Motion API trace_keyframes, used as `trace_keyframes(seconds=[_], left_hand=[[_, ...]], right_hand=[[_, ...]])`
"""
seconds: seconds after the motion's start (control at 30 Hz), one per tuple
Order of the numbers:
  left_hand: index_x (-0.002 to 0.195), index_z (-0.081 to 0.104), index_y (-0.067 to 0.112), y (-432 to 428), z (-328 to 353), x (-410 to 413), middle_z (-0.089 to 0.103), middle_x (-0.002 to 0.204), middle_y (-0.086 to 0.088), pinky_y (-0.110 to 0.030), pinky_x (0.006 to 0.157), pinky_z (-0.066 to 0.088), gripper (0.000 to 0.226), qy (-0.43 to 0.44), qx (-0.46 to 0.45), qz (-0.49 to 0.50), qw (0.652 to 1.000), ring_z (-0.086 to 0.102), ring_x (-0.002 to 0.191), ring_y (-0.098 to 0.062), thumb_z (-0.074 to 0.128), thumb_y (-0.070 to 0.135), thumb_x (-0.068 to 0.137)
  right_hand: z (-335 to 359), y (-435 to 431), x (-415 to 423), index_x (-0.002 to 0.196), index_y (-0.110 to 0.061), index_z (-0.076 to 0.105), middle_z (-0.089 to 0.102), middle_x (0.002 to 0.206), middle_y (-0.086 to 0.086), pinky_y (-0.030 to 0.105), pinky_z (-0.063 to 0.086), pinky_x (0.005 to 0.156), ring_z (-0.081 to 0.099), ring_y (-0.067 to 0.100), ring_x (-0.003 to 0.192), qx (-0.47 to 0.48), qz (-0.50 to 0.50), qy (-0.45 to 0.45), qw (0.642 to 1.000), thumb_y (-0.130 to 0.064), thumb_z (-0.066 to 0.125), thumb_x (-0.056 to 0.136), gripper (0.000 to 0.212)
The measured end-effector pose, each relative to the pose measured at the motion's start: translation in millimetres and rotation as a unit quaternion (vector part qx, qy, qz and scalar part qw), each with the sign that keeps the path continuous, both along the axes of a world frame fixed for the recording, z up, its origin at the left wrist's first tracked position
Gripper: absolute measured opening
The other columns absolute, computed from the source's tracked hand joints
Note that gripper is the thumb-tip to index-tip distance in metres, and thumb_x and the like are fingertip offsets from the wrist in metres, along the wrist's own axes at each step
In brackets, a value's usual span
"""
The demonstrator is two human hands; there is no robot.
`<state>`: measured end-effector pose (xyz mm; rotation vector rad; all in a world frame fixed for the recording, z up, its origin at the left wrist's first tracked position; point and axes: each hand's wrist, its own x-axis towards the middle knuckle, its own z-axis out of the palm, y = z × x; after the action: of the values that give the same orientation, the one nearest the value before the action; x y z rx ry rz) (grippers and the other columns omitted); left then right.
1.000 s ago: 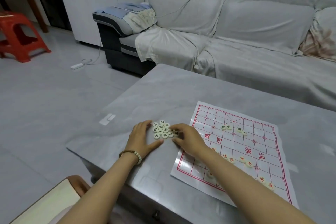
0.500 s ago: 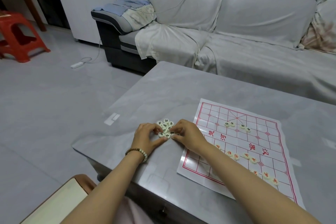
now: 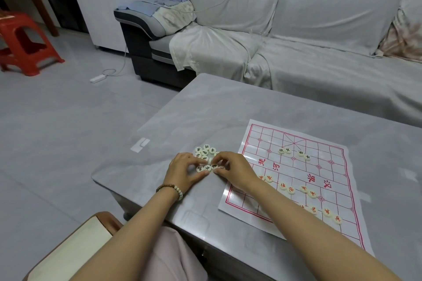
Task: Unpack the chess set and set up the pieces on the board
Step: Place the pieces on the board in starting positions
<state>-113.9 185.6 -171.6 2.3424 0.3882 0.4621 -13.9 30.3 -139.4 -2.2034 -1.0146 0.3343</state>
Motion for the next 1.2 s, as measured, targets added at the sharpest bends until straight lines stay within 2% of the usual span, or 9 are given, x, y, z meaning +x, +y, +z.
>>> trace_keyframes(seconds=[0.13,0.27,0.33,0.43,0.67,0.83,0.93,1.1,1.2], left_hand=[[0.089,0.069,0.042,-4,3,-3,0.057,0.084,0.010,-0.025,0.083,0.038,0.019,0.004,-0.001,0.002,1.000,0.048,0.094,-0.010,0.075,0.040,0.072],[0.090,0.071,0.033,-6,1,-6,0.060,0.085,0.009,-0.022,0.080,0.038,0.019,0.003,-0.009,0.022,1.000,0.048,0.092,-0.008,0.075,0.040,0.073],[0.091,0.072,0.031,-5,1,-8,0.060,0.084,0.010,-0.015,0.077,0.036,0.019,-0.003,-0.011,0.040,0.999,0.048,0.088,-0.007,0.075,0.038,0.073],[0.089,0.072,0.028,-4,1,-12,0.059,0.082,0.011,-0.007,0.073,0.033,0.019,-0.013,-0.027,0.068,0.997,0.049,0.085,-0.006,0.076,0.036,0.073],[0.089,0.071,0.031,-4,2,-13,0.060,0.083,0.006,-0.008,0.071,0.034,0.018,-0.017,-0.047,0.076,0.996,0.051,0.084,-0.005,0.075,0.039,0.073],[0.088,0.070,0.032,-4,3,-12,0.058,0.081,0.006,-0.015,0.072,0.037,0.016,-0.025,-0.050,0.076,0.996,0.052,0.083,-0.008,0.075,0.038,0.073],[0.089,0.070,0.031,-4,6,-7,0.058,0.082,0.008,-0.021,0.076,0.041,0.017,-0.038,-0.043,0.076,0.995,0.053,0.083,-0.008,0.075,0.037,0.074],[0.091,0.070,0.029,-13,23,25,0.053,0.079,0.014,-0.008,0.070,0.034,0.016,-0.051,-0.026,0.028,0.998,0.050,0.082,-0.008,0.074,0.032,0.076],[0.092,0.070,0.030,-23,31,53,0.055,0.082,0.010,-0.015,0.072,0.037,0.017,-0.026,-0.022,0.005,0.999,0.050,0.086,-0.010,0.073,0.035,0.076]], right_hand=[[0,3,-4,0.106,-0.020,0.065,0.065,0.099,-0.004,0.020,0.039,0.073,0.050,0.005,0.077,-0.002,-0.005,-0.011,1.000,-0.015,0.068,0.082,0.025],[1,3,-6,0.120,-0.026,0.054,0.062,0.096,-0.006,0.023,0.041,0.072,0.047,0.002,0.070,-0.003,-0.002,-0.012,1.000,-0.015,0.066,0.084,0.040],[-1,3,-6,0.127,-0.028,0.055,0.061,0.100,-0.004,0.022,0.040,0.075,0.049,0.008,0.079,-0.020,0.014,-0.037,0.999,-0.016,0.064,0.086,0.043],[-3,7,-6,0.123,-0.023,0.062,0.059,0.104,0.002,0.026,0.039,0.077,0.054,0.018,0.096,-0.052,0.020,-0.062,0.996,-0.019,0.061,0.089,0.035],[-1,8,-8,0.136,-0.026,0.048,0.052,0.111,0.006,0.028,0.038,0.083,0.050,0.022,0.105,-0.086,0.036,-0.079,0.993,-0.016,0.052,0.093,0.044],[1,11,-5,0.128,-0.018,0.056,0.049,0.114,0.010,0.031,0.039,0.086,0.050,0.026,0.105,-0.100,0.038,-0.082,0.991,-0.016,0.050,0.094,0.035],[0,6,-5,0.133,-0.021,0.051,0.052,0.109,0.005,0.027,0.039,0.082,0.051,0.020,0.099,-0.072,0.036,-0.072,0.994,-0.015,0.053,0.093,0.041],[17,-22,14,0.124,-0.024,0.056,0.059,0.096,-0.005,0.021,0.045,0.075,0.050,0.008,0.077,0.090,-0.080,0.027,0.992,-0.012,0.066,0.086,0.041],[27,-54,34,0.118,-0.026,0.058,0.062,0.095,-0.006,0.020,0.048,0.073,0.054,0.008,0.078,0.116,-0.114,0.048,0.986,-0.014,0.067,0.086,0.036]])
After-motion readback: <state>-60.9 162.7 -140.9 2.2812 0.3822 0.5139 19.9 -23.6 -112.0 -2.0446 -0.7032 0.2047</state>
